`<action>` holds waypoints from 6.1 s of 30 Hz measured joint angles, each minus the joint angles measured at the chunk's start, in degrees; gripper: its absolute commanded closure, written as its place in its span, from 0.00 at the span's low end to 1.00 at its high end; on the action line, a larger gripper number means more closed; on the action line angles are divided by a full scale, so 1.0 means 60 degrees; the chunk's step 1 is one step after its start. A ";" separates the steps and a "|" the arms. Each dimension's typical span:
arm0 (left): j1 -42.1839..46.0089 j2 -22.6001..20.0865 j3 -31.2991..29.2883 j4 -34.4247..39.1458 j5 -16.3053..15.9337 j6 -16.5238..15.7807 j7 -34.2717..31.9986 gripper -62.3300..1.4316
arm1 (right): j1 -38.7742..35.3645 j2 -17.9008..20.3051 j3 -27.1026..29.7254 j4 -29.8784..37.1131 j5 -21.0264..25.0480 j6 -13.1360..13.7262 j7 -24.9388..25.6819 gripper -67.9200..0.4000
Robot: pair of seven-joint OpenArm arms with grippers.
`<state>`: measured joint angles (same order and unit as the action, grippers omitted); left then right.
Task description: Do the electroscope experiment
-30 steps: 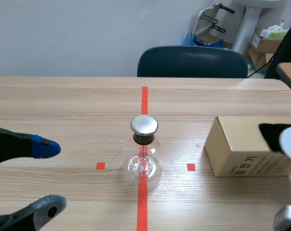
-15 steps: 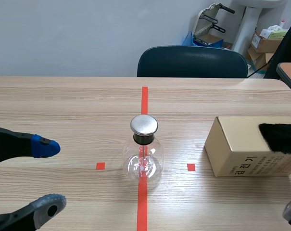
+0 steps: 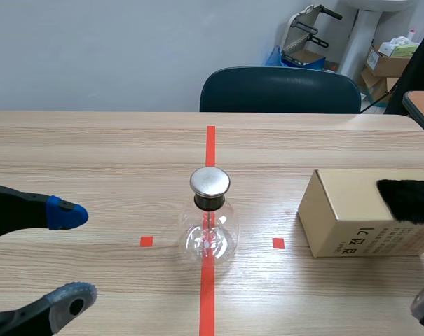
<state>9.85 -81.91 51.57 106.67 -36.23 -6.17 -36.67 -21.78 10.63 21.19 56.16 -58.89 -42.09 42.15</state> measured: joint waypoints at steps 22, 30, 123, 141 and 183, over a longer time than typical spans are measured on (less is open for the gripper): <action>-0.0004 0.0000 0.0000 0.0000 0.0004 0.0000 0.0004 0.26 | 0.0058 -0.0131 -0.0444 0.0102 -0.0051 -0.0055 -0.1020 0.98; -0.0004 0.0000 0.0000 0.0000 0.0000 0.0000 0.0004 0.26 | 0.0084 -0.0025 -0.0608 0.0142 -0.0200 -0.0073 0.0725 0.98; -0.0004 0.2055 0.0000 -0.0113 0.0000 0.1894 0.1472 0.68 | -0.0270 -0.0266 -0.0863 0.0648 -0.0160 -0.0051 -0.0087 0.98; -0.0397 0.4958 0.0000 -0.3100 0.0718 0.2495 0.2120 0.80 | -0.0506 -0.0262 -0.1049 0.3552 -0.0186 0.0131 -0.1741 0.98; -0.2302 0.7297 0.1392 -0.6692 0.0718 0.1996 0.2401 0.80 | 0.0029 -0.0211 -0.6495 0.5563 -0.3191 0.2091 -0.6878 0.98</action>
<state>-3.97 -38.13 59.92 66.52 -31.92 5.80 -22.26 -21.61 9.37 -17.78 89.54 -78.04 -29.54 0.89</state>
